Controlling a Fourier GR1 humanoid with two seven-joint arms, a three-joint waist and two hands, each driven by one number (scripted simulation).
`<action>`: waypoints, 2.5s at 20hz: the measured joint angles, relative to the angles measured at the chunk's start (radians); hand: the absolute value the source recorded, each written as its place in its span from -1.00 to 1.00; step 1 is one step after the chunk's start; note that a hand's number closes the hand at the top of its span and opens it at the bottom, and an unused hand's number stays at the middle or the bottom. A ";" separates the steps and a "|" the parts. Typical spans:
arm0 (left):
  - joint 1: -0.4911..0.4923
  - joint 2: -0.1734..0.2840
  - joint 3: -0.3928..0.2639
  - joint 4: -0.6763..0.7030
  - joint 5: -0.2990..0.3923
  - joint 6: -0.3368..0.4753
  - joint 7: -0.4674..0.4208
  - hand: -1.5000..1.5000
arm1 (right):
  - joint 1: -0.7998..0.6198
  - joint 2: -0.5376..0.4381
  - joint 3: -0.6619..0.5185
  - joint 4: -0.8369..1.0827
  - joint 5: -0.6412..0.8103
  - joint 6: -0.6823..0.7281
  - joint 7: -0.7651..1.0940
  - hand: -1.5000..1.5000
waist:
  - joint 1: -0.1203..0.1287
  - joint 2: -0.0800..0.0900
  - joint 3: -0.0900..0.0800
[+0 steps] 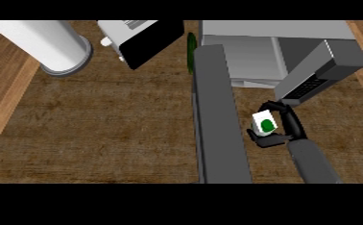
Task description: Pick up the milk, place it into the microwave and close the microwave
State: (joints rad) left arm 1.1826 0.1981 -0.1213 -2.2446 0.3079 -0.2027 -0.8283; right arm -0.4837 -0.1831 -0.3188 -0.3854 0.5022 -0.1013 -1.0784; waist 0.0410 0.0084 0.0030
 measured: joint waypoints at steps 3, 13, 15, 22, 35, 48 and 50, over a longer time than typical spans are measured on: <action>0.014 -0.007 -0.005 -0.001 -0.007 -0.001 -0.001 -1.00 | -0.027 0.013 0.018 -0.013 -0.009 0.041 -0.001 1.00 | -0.008 -0.004 -0.001; 0.016 0.006 0.081 0.045 0.056 -0.048 -0.002 -1.00 | -0.095 0.081 0.067 -0.191 -0.013 0.002 0.125 1.00 | -0.032 -0.012 -0.003; 0.003 0.000 0.090 0.061 0.063 -0.054 0.001 -1.00 | -0.119 0.080 0.065 -0.212 -0.020 -0.002 0.173 1.00 | -0.032 -0.012 -0.003; -0.033 -0.016 0.100 0.081 0.047 -0.052 0.031 -1.00 | -0.270 0.077 0.071 -0.169 -0.012 -0.004 0.342 1.00 | -0.020 -0.006 -0.003; -0.158 0.022 0.157 0.140 0.087 -0.074 0.101 -1.00 | -0.489 0.022 0.004 0.090 0.035 -0.280 0.466 1.00 | 0.036 0.023 -0.001; -0.271 0.049 0.168 0.187 0.062 -0.069 0.138 -1.00 | -0.539 -0.012 -0.034 0.197 0.051 -0.472 0.475 -1.00 | 0.083 0.047 0.001; -0.290 0.055 0.167 0.189 0.059 -0.071 0.146 -1.00 | -0.547 -0.009 -0.037 0.211 0.050 -0.459 0.472 -1.00 | 0.085 0.050 0.002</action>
State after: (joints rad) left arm 0.8930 0.2529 0.0454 -2.0557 0.3673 -0.2738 -0.6824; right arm -1.0310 -0.1919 -0.3562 -0.1749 0.5518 -0.5604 -0.6064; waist 0.1257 0.0581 0.0045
